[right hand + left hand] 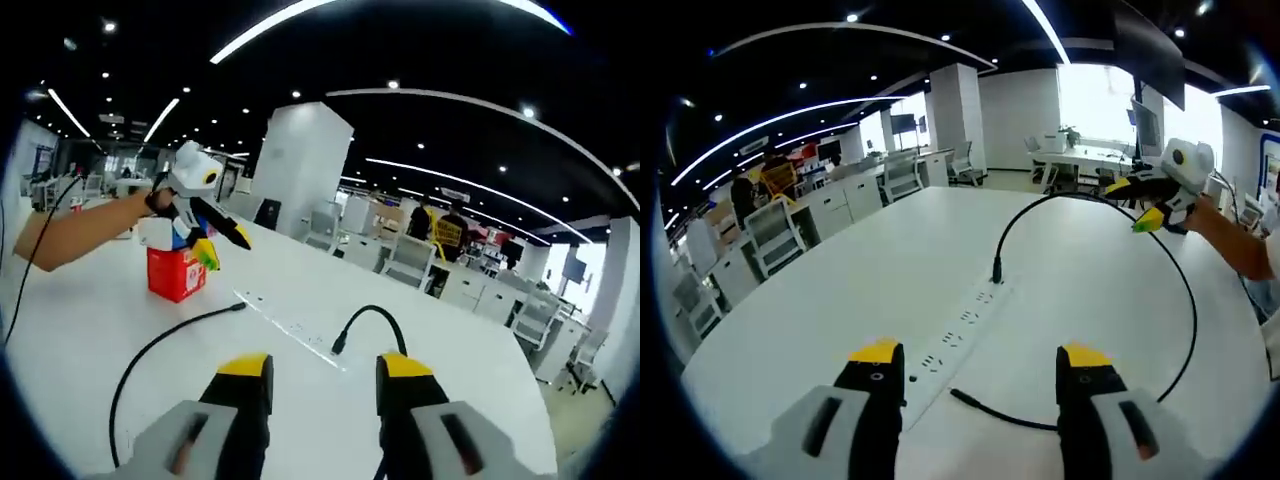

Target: Find the data cable on the table. Grasp the USB connector end of the cable and insert it into the USB port on the table

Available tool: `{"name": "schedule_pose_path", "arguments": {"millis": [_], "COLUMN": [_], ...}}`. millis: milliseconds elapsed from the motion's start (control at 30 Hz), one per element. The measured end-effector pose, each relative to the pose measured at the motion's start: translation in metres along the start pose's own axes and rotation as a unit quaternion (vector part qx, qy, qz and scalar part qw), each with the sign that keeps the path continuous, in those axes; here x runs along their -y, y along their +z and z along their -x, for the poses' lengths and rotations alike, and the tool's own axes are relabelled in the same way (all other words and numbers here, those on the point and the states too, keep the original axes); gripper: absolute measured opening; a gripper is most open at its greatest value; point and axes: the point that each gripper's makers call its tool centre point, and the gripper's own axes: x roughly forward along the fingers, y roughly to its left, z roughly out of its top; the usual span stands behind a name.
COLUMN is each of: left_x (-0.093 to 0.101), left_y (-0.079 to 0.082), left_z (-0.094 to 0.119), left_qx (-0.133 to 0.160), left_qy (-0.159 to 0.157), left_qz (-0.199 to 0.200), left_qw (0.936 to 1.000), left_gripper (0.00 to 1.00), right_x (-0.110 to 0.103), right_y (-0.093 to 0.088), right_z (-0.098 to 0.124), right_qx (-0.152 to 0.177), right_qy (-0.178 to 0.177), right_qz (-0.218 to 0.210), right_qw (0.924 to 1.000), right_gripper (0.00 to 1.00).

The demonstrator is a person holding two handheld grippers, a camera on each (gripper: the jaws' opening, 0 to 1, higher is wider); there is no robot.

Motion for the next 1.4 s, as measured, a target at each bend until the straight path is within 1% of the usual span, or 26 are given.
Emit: {"name": "schedule_pose_path", "arguments": {"millis": [67,133,200,267,333,467,600,733,833,933,1067,1233,1400], "left_x": [0.000,0.000,0.000,-0.001,-0.002,-0.005,-0.008,-0.010,-0.010,-0.010,-0.010,-0.009,-0.008], "left_y": [0.000,0.000,0.000,0.001,0.002,0.003,0.006,0.006,0.005,0.005,0.005,0.002,0.002], "left_z": [0.000,0.000,0.000,-0.001,-0.001,-0.003,-0.002,-0.003,-0.004,-0.003,-0.002,-0.004,-0.003], "left_qx": [0.001,0.001,0.001,0.003,0.004,0.003,0.011,0.010,0.005,0.007,0.010,0.000,0.000], "left_qy": [0.000,0.000,0.000,0.000,0.000,0.000,0.000,0.000,-0.001,0.000,0.000,0.001,0.001], "left_qz": [0.000,0.000,-0.001,-0.001,-0.001,-0.001,0.000,-0.001,-0.001,0.000,0.001,-0.001,-0.001], "left_qw": [1.0000,1.0000,1.0000,1.0000,1.0000,1.0000,0.9999,0.9999,1.0000,1.0000,1.0000,1.0000,1.0000], "left_gripper": [0.62,0.62,0.62,0.62,0.62,0.62,0.62,0.63,0.63,0.63,0.63,0.63,0.63], "right_x": [-0.006,-0.012,-0.019,-0.020,-0.024,-0.033,-0.041,-0.051,-0.055,-0.057,-0.060,-0.063,-0.063], "right_y": [-0.001,-0.004,-0.004,-0.004,-0.005,-0.007,-0.010,-0.012,-0.015,-0.017,-0.015,-0.015,-0.016], "right_z": [0.010,0.019,0.028,0.036,0.044,0.057,0.067,0.071,0.071,0.071,0.072,0.074,0.074], "right_qx": [0.012,0.015,0.029,0.038,0.048,0.062,0.071,0.080,0.075,0.074,0.074,0.074,0.077], "right_qy": [-0.012,-0.020,-0.023,-0.041,-0.047,-0.061,-0.074,-0.066,-0.064,-0.059,-0.056,-0.053,-0.056], "right_qz": [-0.014,-0.019,-0.032,-0.041,-0.050,-0.064,-0.074,-0.098,-0.095,-0.099,-0.099,-0.095,-0.093], "right_qw": [0.9998,0.9995,0.9988,0.9976,0.9965,0.9942,0.9919,0.9898,0.9905,0.9906,0.9907,0.9913,0.9911], "right_gripper": [0.45,0.46,0.46,0.45,0.45,0.45,0.44,0.44,0.44,0.45,0.45,0.44,0.44]}}
